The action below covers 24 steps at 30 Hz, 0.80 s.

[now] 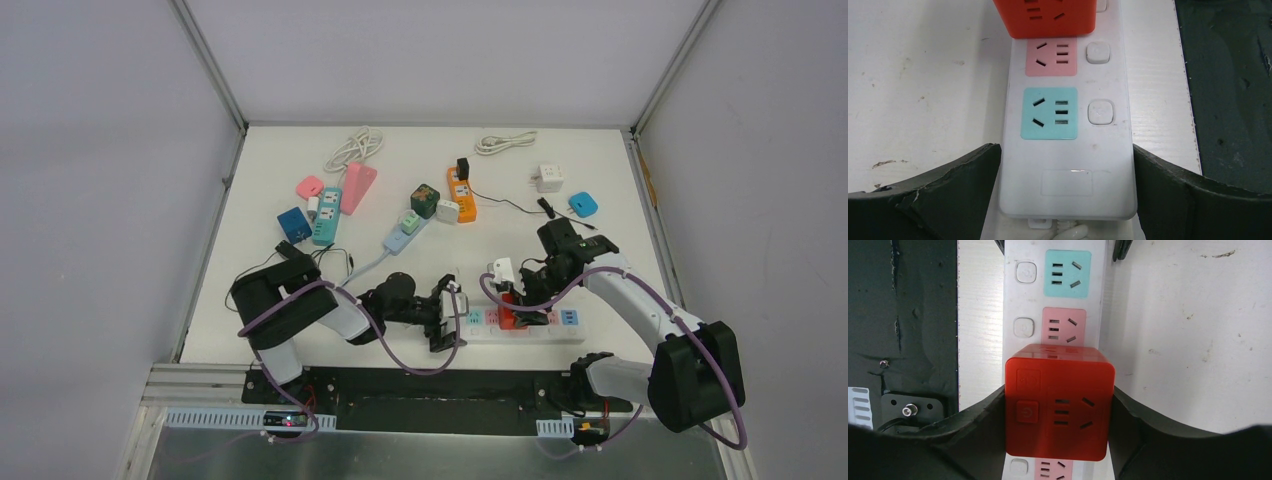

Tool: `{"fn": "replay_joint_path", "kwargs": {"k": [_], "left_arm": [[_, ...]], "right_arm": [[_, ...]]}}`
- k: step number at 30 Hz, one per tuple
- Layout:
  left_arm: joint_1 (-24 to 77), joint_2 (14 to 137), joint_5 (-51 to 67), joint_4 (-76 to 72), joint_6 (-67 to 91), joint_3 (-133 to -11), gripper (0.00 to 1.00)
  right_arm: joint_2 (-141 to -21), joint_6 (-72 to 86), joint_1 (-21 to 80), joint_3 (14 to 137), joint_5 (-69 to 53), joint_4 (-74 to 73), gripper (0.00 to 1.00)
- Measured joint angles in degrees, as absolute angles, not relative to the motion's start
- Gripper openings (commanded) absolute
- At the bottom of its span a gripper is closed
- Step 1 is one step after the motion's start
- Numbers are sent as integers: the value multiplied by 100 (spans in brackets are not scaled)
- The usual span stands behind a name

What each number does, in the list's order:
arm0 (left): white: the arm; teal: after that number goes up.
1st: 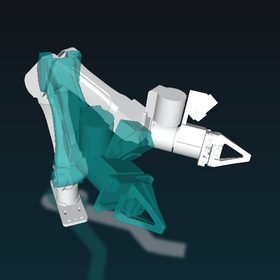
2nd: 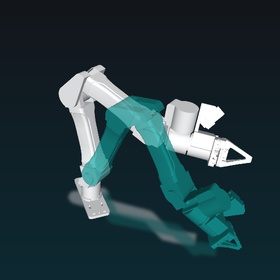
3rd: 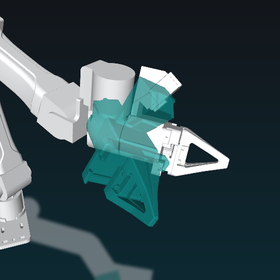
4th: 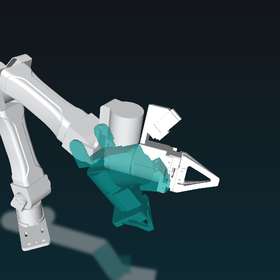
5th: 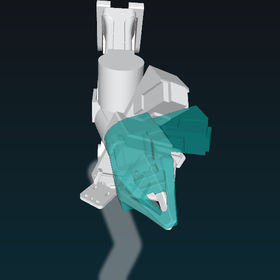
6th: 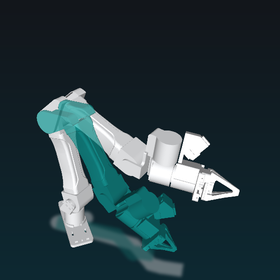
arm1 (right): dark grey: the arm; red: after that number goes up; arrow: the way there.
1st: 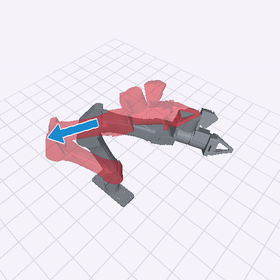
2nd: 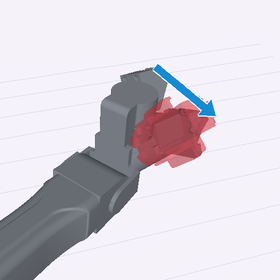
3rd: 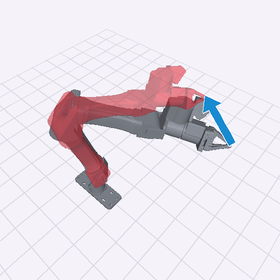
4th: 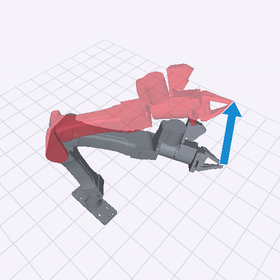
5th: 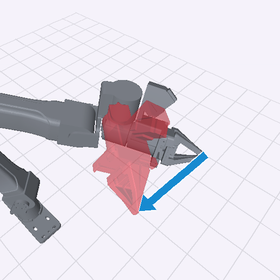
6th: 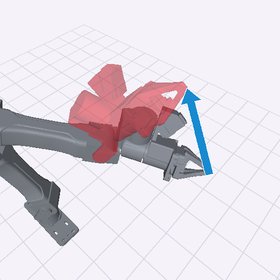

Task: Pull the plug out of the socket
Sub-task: Remove the plug from the socket.

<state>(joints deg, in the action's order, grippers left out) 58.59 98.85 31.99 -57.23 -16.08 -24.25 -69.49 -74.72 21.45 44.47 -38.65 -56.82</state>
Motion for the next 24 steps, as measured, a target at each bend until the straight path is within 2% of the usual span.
{"fn": "replay_joint_path", "kwargs": {"k": [4,7,10,14,17,24], "left_arm": [[5859,10038,3190,-5878,-1597,-2425,95],[5859,10125,3188,-6018,-1566,-2425,84],[5859,10221,3190,-6154,-1483,-2427,64],[5859,10359,3197,-6213,-1358,-2539,17],[5857,10484,3190,-6337,-1295,-2602,1],[5852,10578,3159,-6525,-1286,-2591,0]], "right_arm": [[-6949,-7472,2145,4447,-3865,-5680,0],[-6949,-7474,2143,4447,-3863,-5680,0],[-6949,-7465,2128,4447,-3854,-5662,0],[-6949,-7373,2117,4447,-3778,-5592,0],[-6938,-7387,2106,4442,-3706,-5561,0],[-6858,-7367,2283,4421,-3498,-5527,0]]}}
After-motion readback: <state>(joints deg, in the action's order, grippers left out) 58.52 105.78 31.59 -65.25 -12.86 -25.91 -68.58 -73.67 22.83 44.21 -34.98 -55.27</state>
